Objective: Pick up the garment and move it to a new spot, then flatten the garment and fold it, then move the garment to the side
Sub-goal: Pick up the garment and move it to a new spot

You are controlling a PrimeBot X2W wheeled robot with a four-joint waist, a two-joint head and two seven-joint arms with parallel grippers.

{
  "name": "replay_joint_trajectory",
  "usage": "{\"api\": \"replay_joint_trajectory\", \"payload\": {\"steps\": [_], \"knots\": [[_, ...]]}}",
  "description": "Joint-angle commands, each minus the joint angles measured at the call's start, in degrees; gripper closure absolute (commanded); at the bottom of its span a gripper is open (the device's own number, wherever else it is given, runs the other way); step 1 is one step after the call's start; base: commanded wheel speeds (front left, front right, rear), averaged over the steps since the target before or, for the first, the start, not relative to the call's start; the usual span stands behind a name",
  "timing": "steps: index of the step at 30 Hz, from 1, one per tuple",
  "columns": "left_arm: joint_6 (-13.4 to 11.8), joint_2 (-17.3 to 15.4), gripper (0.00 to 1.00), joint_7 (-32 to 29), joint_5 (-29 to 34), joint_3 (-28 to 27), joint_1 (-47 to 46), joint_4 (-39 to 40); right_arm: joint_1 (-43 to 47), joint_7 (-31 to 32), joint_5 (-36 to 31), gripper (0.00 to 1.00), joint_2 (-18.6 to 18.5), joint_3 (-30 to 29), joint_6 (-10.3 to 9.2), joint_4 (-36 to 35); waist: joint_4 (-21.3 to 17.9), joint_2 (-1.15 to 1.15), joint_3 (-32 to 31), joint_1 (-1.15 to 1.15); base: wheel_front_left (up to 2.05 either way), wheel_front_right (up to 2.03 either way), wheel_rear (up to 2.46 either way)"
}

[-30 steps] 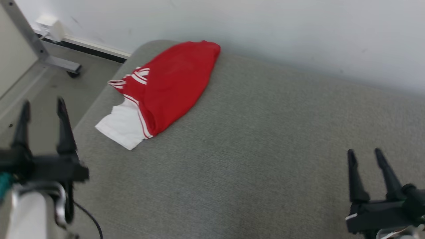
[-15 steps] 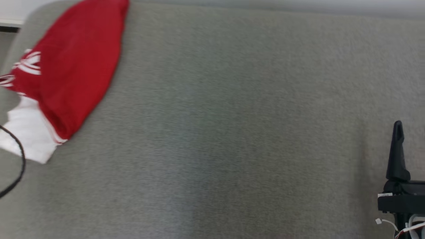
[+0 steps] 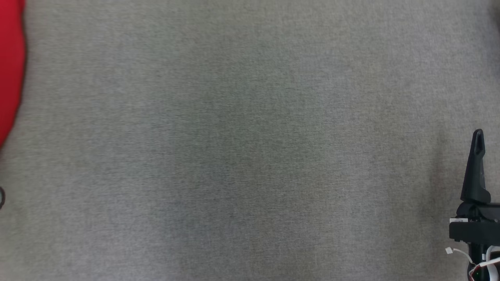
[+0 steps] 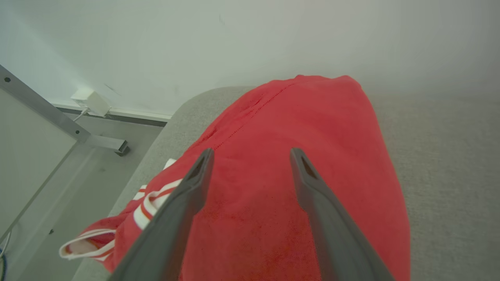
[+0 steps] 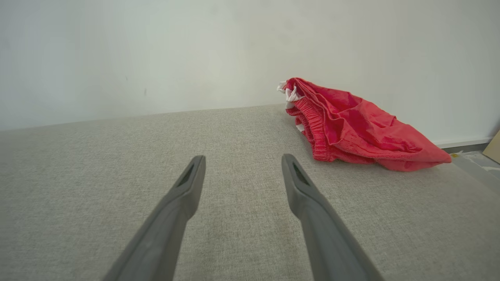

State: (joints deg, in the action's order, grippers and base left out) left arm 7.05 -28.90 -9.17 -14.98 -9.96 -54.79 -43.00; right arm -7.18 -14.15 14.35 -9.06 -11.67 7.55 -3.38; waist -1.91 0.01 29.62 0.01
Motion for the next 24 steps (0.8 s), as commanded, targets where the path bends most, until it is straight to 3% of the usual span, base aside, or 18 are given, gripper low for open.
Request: {"api": "replay_joint_trajectory", "payload": {"steps": [1,11,13,14,18,24], "knots": [[-0.09,-0.26,0.00,-1.01,-1.34,-0.05,-1.12,-0.82,-0.93,-0.10,-0.34,0.00,-0.05,0.18,-0.12,-0.32,-1.50,-0.01,1.52,-0.01,0.00,0.00,0.00],[0.13,-0.70,0.00,-16.14,-4.44,1.36,-1.45,-11.35,-1.66,0.05,-0.27,0.00,-0.28,1.24,-0.12,-0.29,-2.32,-0.01,1.06,-0.01,0.00,0.00,0.00],[-0.20,-1.13,0.84,-16.08,-4.28,1.53,-1.35,-12.13,-1.82,0.01,-0.38,0.00,-0.07,1.57,-0.12,-0.01,-2.60,-0.01,0.82,-0.01,0.00,0.00,0.00],[-0.58,-1.44,1.00,-14.87,-3.99,1.53,-1.24,-12.06,-1.94,-0.03,-0.37,0.00,0.00,1.69,-0.13,0.15,-2.72,-0.01,0.68,-0.01,0.00,0.00,0.00],[-1.57,-1.95,1.00,-8.09,-2.92,1.76,-1.16,-11.57,-2.01,-0.26,-0.33,0.00,0.47,2.15,-0.12,1.08,-2.83,-0.01,-0.76,-0.01,0.00,0.00,0.00],[-2.38,-1.97,1.00,9.42,0.65,4.47,-5.04,-7.29,-1.84,-0.68,0.17,0.00,0.86,3.10,-0.12,2.58,-1.79,-0.01,-4.65,-0.01,0.00,0.00,0.00]]}}
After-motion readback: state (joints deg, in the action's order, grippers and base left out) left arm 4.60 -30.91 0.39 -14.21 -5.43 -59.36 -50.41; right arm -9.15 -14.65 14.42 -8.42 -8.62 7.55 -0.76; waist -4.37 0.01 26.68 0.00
